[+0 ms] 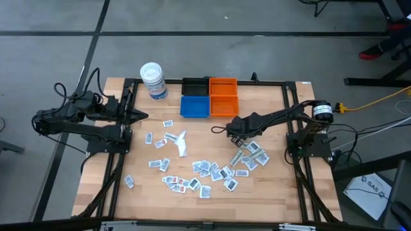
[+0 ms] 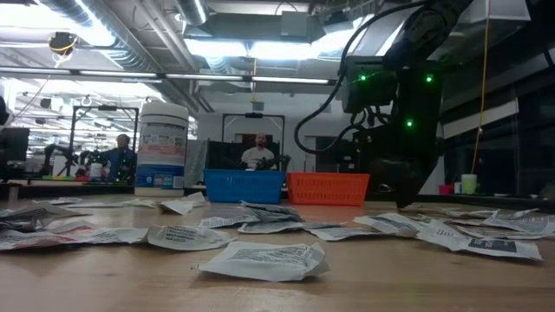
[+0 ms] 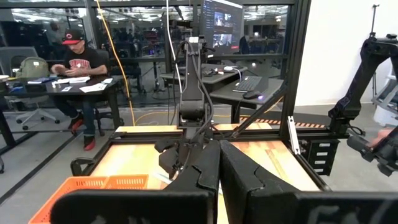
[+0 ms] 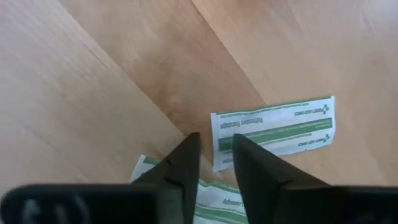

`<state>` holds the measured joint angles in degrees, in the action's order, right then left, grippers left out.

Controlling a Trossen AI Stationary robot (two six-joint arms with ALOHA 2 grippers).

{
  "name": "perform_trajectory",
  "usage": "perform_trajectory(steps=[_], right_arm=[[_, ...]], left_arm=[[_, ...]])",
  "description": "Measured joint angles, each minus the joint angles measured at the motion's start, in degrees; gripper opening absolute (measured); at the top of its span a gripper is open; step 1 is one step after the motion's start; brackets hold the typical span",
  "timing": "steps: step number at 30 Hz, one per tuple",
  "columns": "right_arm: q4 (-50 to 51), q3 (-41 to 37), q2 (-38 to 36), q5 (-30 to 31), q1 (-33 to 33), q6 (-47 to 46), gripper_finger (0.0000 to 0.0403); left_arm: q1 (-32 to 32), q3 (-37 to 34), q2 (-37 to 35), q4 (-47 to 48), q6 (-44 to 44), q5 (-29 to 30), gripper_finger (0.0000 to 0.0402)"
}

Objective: Pick & Place First Aid Supplies
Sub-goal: Put the bandage pack into the top orange bin

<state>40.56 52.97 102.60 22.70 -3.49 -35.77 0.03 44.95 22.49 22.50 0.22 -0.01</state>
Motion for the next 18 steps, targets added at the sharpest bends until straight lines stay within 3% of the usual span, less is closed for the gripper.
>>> perform_trajectory(steps=[8, 18], right_arm=[[-0.72, 0.0, 0.05, 0.21, 0.05, 0.25, 0.0008], [-0.59, 1.14, -0.38, -0.72, 0.0, 1.99, 0.0005]], left_arm=[[0.0, 0.0, -0.01, 0.01, -0.01, -0.02, 0.0004], [-0.02, 0.0, -0.01, 0.0, 0.03, 0.0, 0.0004]])
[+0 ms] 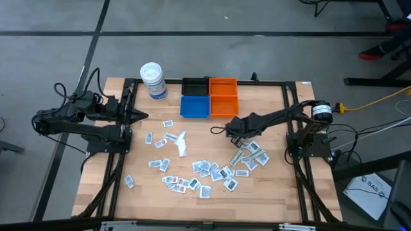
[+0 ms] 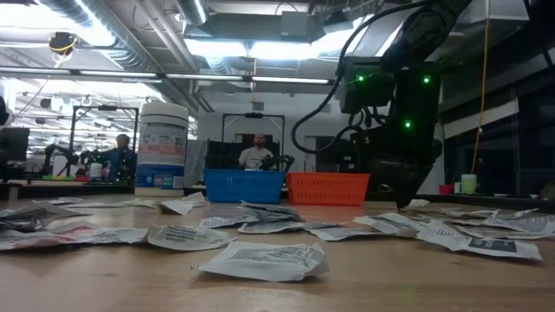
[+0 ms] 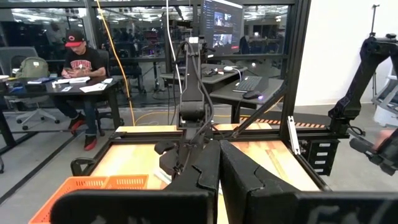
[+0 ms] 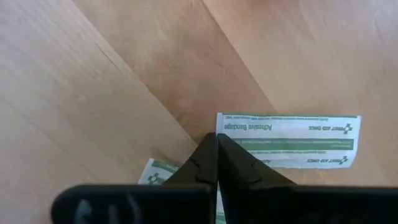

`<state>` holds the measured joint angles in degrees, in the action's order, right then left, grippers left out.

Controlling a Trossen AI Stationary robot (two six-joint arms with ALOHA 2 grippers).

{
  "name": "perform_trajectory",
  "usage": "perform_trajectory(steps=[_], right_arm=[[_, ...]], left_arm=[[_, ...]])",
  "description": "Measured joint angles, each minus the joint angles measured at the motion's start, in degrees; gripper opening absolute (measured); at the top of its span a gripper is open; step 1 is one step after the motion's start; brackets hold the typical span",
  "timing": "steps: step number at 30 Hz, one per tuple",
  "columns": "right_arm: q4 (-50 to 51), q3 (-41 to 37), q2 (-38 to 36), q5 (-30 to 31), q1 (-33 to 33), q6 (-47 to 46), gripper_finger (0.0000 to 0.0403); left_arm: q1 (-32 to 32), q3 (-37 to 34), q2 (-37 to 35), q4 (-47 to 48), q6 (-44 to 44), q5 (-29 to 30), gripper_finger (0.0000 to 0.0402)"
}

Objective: Pick & Place First Aid Supplies
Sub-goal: Put the bandage pack into the top orange bin

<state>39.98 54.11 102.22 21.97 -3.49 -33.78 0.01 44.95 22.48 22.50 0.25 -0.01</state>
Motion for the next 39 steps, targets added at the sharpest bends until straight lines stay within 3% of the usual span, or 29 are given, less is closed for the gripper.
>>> perform_trajectory(steps=[5, 21, 28, 39], right_arm=[[1.59, 2.41, -1.27, -1.31, -0.13, 1.74, 0.0003], [-9.0, 4.08, -1.73, -19.98, -0.02, 2.53, 0.0001], [-11.93, 4.08, -1.82, -23.75, 0.04, 3.24, 0.0002], [-12.28, 4.13, -1.84, -24.36, 0.07, 5.81, 0.0074]], left_arm=[[0.0, 0.0, 0.01, 0.02, -0.03, -0.02, 0.0004], [0.02, 0.0, 0.0, 0.02, -0.03, -0.01, 0.0004], [0.02, 0.0, 0.0, 0.02, 0.0, -0.02, 0.0004], [0.01, 0.0, 0.0, 0.02, -0.03, -0.02, 0.0004]])
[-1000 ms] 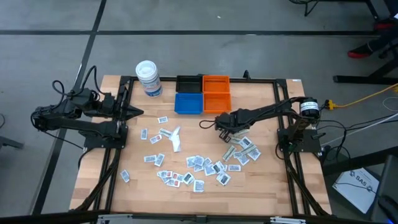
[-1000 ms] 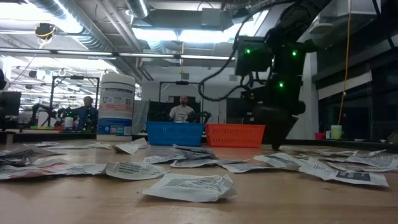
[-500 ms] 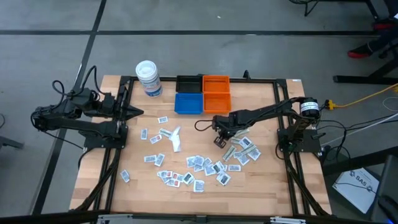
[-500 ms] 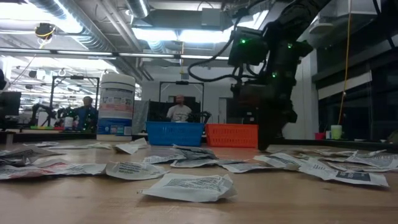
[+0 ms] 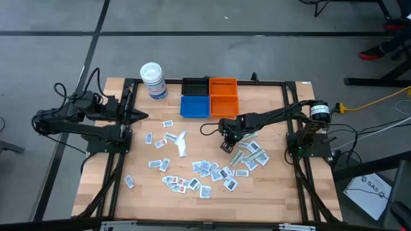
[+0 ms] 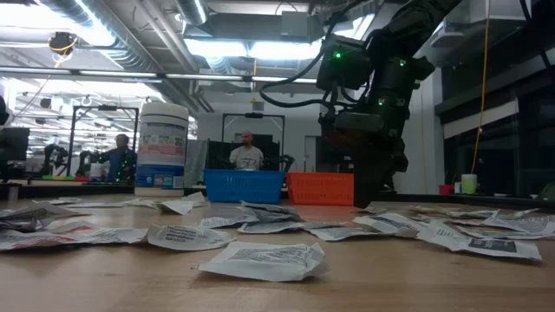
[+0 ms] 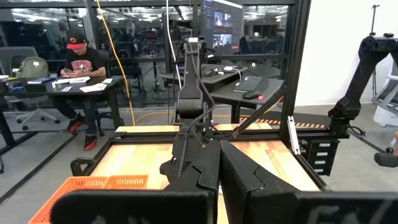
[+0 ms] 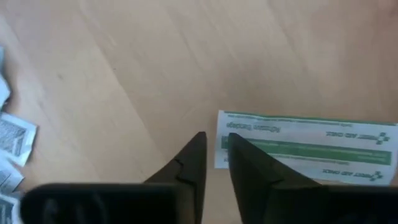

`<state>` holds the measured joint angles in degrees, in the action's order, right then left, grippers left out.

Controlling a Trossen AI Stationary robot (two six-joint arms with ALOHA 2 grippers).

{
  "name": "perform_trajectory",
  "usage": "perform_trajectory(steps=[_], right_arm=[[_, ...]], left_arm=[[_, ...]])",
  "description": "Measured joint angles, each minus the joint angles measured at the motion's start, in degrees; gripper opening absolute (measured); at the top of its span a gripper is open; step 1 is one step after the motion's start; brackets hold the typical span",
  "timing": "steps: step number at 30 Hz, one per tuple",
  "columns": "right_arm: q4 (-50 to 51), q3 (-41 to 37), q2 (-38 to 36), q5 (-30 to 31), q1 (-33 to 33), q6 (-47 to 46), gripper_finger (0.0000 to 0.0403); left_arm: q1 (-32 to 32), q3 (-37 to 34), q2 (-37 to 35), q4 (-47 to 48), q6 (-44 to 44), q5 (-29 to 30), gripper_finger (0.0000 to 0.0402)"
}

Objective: Pick & Place First Aid Supplies
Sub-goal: Put the bandage pack into the top orange bin

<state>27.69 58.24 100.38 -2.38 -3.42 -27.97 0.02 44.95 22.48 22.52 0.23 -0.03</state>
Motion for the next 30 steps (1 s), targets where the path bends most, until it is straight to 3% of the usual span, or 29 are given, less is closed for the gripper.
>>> perform_trajectory(steps=[5, 14, 21, 30], right_arm=[[1.76, 1.4, -0.86, -0.54, 0.02, 1.89, 0.0128], [13.71, 3.19, -5.95, 9.26, -0.87, 1.73, 0.021], [13.11, 0.55, -5.99, 10.88, -5.0, 2.74, 0.0224], [2.32, -5.98, -5.96, 9.28, -6.24, -0.02, 0.0225]], left_arm=[[0.01, 0.0, 0.0, -0.01, 0.03, 0.0, 0.0004], [0.01, 0.0, 0.0, -0.01, 0.0, 0.0, 0.0004], [-0.01, 0.0, 0.0, 0.0, 0.03, 0.0, 0.0004], [-0.01, 0.0, 0.0, 0.0, 0.0, 0.0, 0.0004]])
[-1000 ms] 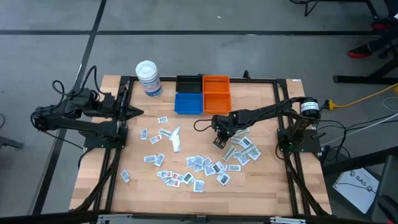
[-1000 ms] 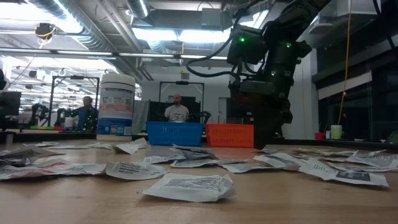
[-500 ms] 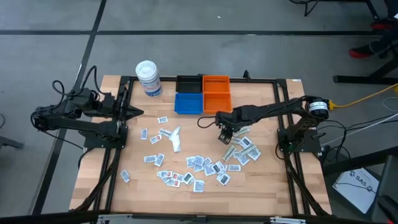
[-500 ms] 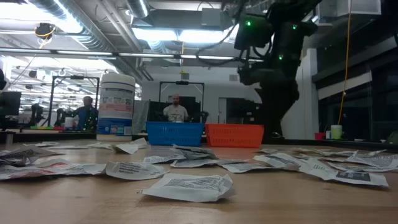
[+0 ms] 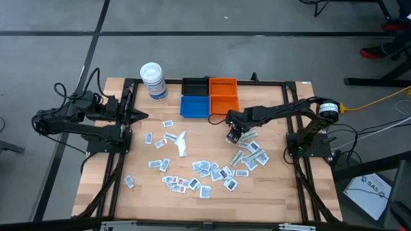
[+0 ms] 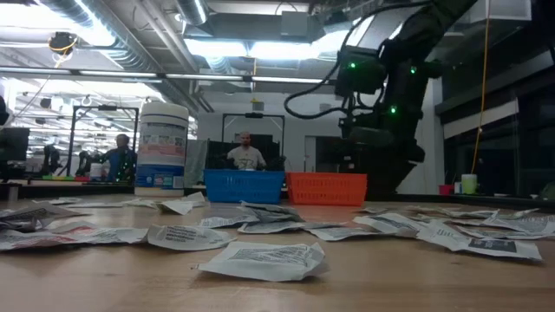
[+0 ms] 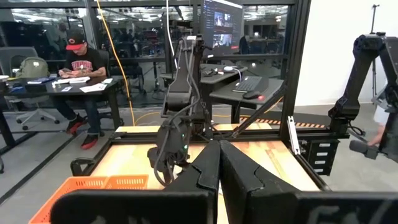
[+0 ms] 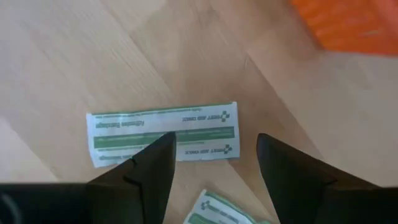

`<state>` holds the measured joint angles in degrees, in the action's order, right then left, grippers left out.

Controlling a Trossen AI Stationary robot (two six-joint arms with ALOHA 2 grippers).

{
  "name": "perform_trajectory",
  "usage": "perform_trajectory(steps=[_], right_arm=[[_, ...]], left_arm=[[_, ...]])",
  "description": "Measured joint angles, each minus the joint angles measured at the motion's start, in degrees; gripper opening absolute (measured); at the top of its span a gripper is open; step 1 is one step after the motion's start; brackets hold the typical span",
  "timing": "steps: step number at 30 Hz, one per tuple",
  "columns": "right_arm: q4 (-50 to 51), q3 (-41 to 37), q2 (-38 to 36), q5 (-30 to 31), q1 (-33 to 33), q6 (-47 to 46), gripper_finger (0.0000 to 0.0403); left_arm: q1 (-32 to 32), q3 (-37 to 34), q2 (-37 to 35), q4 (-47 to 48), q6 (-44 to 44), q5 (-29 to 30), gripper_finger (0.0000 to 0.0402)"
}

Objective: Pick & Place First Aid Supplies
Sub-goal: Put the bandage pack into the top orange bin

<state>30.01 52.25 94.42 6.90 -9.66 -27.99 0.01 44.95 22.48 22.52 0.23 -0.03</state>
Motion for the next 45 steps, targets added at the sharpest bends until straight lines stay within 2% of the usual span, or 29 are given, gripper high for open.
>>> perform_trajectory(steps=[13, 27, 45], right_arm=[[-5.65, -0.79, 4.12, 2.6, 1.22, 1.45, 0.0218], [-4.47, -0.9, 4.32, 1.89, 1.27, 1.49, 0.0105], [-1.03, 0.57, -0.89, -1.23, 1.36, 1.38, 0.005]], left_arm=[[0.02, 0.0, 0.01, 0.0, -0.02, 0.0, 0.0004], [0.0, 0.0, 0.02, 0.0, 0.02, 0.0, 0.0004], [0.0, 0.0, 0.02, 0.0, -0.02, 0.0, 0.0004]])
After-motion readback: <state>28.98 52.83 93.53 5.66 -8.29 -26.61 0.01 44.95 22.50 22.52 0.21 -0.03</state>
